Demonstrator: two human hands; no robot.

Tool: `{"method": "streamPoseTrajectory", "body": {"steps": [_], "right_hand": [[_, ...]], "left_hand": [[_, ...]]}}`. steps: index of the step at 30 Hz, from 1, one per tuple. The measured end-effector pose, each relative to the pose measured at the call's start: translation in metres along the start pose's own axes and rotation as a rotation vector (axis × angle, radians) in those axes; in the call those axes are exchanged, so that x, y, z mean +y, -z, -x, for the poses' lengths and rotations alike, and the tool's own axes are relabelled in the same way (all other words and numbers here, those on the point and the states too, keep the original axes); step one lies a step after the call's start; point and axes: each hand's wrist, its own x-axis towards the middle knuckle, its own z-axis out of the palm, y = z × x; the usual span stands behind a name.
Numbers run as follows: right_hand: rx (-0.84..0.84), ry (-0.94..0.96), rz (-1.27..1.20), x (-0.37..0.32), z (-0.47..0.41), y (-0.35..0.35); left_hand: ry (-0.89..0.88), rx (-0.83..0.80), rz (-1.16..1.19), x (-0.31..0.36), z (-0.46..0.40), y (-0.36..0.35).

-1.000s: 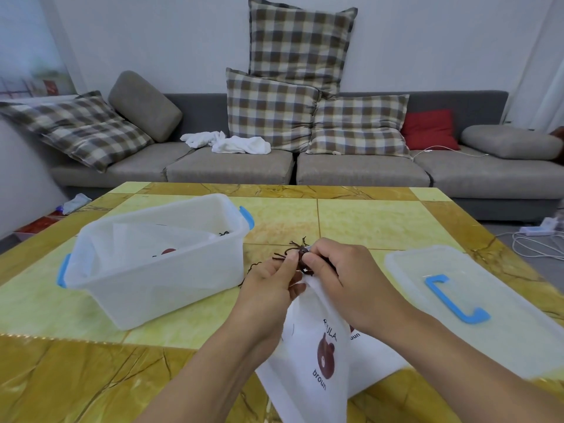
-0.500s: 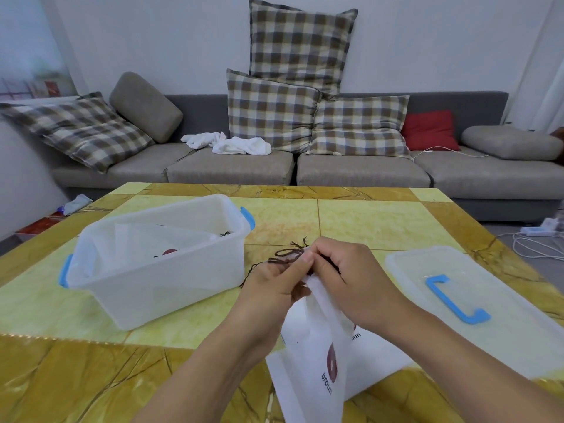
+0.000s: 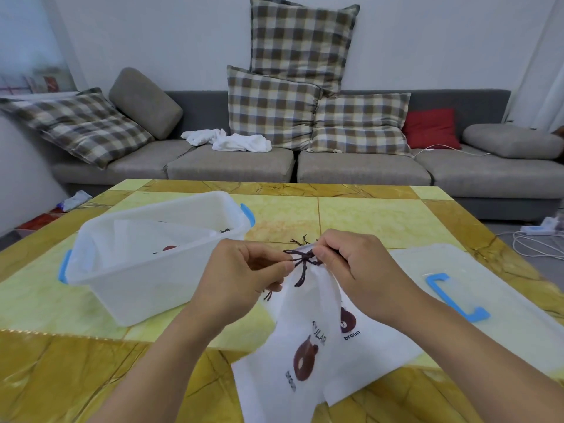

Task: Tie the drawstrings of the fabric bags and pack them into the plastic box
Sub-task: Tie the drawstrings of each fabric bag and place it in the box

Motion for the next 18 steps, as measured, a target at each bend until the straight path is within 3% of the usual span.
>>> {"method": "streamPoseTrajectory", "body": {"steps": [5,11,18], "right_hand": [[-0.018,-0.060,-0.122,-0.003,0.001,-0.004],[-0.026,-0.159,-0.280,-0.003,0.001,0.001],[-0.030,-0.160,-0.313,-0.007,0.000,0.001]], "left_hand": [[-0.070,0.021,-0.132,-0.002,0.003,-0.008],[-0.003,-0.094,0.251,-0.003,0.003,-0.010],[-0.169,0.010,0.128,-0.003,0.005,-0.018]]}}
